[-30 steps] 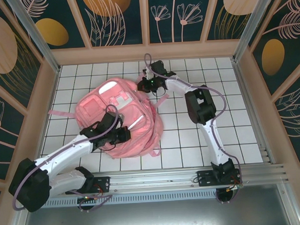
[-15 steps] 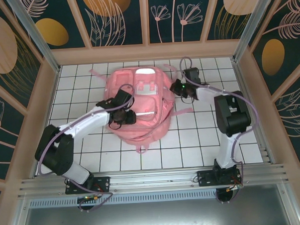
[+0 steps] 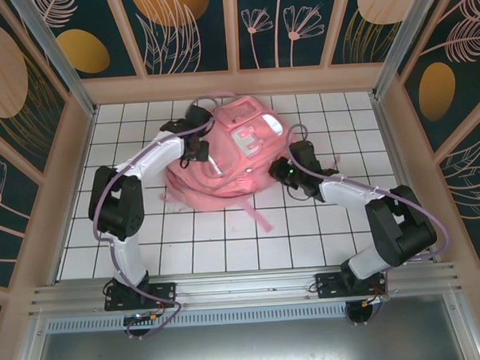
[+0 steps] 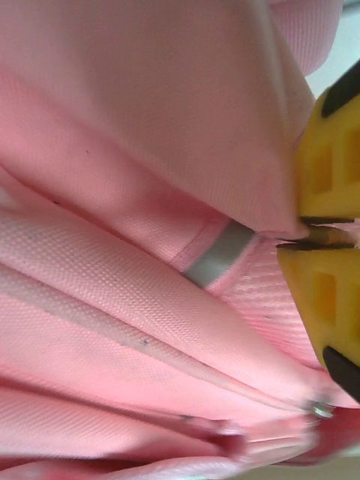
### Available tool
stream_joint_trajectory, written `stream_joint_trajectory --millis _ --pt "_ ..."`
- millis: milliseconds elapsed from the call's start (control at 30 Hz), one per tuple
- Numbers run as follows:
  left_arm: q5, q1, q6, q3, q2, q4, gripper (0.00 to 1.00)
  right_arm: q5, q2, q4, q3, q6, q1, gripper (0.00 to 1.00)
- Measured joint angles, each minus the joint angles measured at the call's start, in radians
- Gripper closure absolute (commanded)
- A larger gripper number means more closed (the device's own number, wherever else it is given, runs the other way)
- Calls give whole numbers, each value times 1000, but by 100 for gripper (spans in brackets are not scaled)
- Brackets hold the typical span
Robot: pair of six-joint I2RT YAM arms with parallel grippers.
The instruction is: Pack the student bag
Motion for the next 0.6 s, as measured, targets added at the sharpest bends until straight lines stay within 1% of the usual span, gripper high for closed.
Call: stream_joint_trajectory --millis 33,67,200,300,367,467,533,600 --pt "-5 7 -7 -10 -30 25 44 -28 0 -20 2 -3 18 63" --pt "-5 7 -13 -31 -72 49 43 -47 1 -44 8 -8 33 61" --pt "59 -19 -42 -142 -266 92 44 -55 -5 -127 39 -42 50 62" --pt "113 -72 -81 -232 -394 116 44 -39 -57 -199 39 -72 49 63" --pt "165 -135 -136 -303 -449 156 44 -27 -113 -230 39 -90 48 64" --pt "265 -219 -246 -425 -473 232 44 -28 -163 -254 48 -105 47 67" --pt "301 -252 -312 -489 -461 262 43 -30 -161 -263 59 -113 47 68" --pt "325 -275 -362 -515 -431 270 43 -30 -159 -275 60 -117 47 69"
